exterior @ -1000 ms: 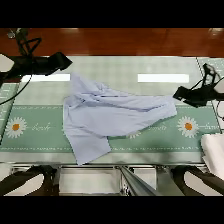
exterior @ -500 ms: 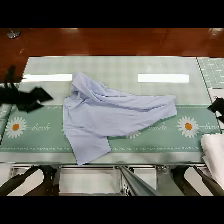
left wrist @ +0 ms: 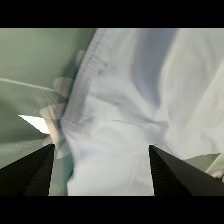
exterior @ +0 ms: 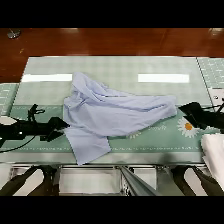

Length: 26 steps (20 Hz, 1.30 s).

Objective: Fold the shirts.

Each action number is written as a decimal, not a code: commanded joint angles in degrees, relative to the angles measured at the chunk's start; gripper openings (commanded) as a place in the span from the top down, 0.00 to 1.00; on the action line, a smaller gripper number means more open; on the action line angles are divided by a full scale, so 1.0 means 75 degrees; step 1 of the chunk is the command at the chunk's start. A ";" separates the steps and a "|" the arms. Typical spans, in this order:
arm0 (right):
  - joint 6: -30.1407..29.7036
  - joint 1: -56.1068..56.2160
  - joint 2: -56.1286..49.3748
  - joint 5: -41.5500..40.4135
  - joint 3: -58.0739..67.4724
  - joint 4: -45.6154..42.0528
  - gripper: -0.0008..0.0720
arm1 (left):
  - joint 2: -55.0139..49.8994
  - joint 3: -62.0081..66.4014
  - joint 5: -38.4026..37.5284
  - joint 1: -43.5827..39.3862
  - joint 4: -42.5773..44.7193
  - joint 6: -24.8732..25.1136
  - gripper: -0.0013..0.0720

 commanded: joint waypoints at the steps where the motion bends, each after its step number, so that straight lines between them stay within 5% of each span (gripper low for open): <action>1: -0.0364 0.0481 0.0026 0.0259 -0.0076 0.0187 0.14 | 0.0020 -0.0192 0.0755 -0.0318 -0.0624 0.0274 0.03; 5: 0.0230 0.0676 0.0026 0.0248 -0.0076 -0.0469 0.14 | -0.0157 -0.0210 0.1734 -0.1658 -0.1728 0.0854 0.03; 6: 0.0554 0.0676 0.0026 0.0268 -0.0076 -0.0880 0.14 | -0.0175 -0.0178 0.1871 -0.1827 -0.1766 0.0860 0.14; 7: 0.0662 0.0676 0.0026 0.0367 -0.0076 -0.1192 0.14 | -0.0175 -0.0137 0.1886 -0.1918 -0.1757 0.1195 0.74; 8: 0.0659 0.0676 0.0026 0.0612 -0.0076 -0.1396 0.14 | -0.0175 -0.0085 0.1824 -0.1976 -0.1781 0.1617 0.95; 12: 0.0632 0.0676 -0.0219 0.0364 -0.0085 -0.1469 0.14 | -0.0166 -0.0044 0.1466 -0.2002 -0.1778 0.1641 0.95; 20: 0.0685 0.0833 -0.2973 -0.0309 0.1300 -0.0600 0.14 | -0.0169 -0.0050 0.1390 -0.2005 -0.1775 0.1638 0.95; 26: 0.0927 0.2081 -0.4097 -0.0125 0.2110 -0.0664 0.15 | -0.0169 -0.0050 0.1282 -0.2005 -0.1778 0.1635 0.95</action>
